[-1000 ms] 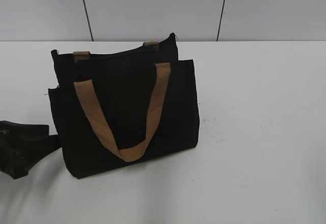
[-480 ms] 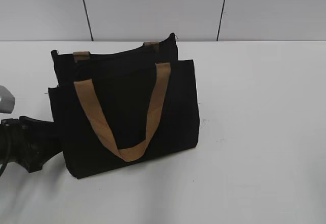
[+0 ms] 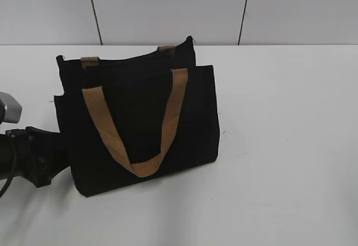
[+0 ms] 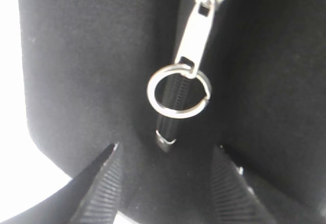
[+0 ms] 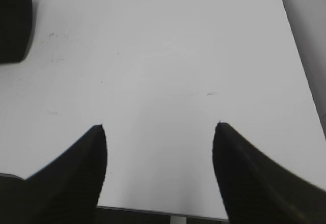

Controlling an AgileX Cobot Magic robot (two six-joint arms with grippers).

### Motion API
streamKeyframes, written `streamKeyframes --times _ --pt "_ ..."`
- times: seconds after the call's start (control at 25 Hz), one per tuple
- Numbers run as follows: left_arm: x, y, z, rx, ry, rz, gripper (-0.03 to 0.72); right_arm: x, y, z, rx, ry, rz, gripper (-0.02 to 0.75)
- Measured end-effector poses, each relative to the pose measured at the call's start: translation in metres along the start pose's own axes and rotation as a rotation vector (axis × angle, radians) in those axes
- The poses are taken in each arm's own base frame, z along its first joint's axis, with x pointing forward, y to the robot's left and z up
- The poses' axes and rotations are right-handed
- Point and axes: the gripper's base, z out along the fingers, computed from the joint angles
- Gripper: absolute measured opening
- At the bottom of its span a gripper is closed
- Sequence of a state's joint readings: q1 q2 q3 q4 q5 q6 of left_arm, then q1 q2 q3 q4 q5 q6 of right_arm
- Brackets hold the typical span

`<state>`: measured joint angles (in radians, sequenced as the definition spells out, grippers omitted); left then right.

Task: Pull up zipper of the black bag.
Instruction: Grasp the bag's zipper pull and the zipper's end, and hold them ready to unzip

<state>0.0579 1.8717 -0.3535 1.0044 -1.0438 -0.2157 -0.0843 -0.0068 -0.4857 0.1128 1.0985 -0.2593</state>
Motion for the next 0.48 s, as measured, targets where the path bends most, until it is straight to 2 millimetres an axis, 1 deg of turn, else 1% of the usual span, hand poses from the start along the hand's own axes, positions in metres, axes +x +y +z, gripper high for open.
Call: streamKeyframes --times 0.2,0.36,0.48 --pt "-0.005 0.007 0.003 -0.016 -0.016 0.016 0.407 0.000 0.000 0.000 0.000 0.000 0.000 0.506" --pt "-0.011 0.013 0.006 -0.023 -0.035 0.041 0.360 0.000 0.000 0.000 0.000 0.000 0.000 0.506" --pt "-0.012 0.013 0.006 -0.020 -0.035 0.044 0.331 0.000 0.000 0.000 0.000 0.000 0.000 0.506"
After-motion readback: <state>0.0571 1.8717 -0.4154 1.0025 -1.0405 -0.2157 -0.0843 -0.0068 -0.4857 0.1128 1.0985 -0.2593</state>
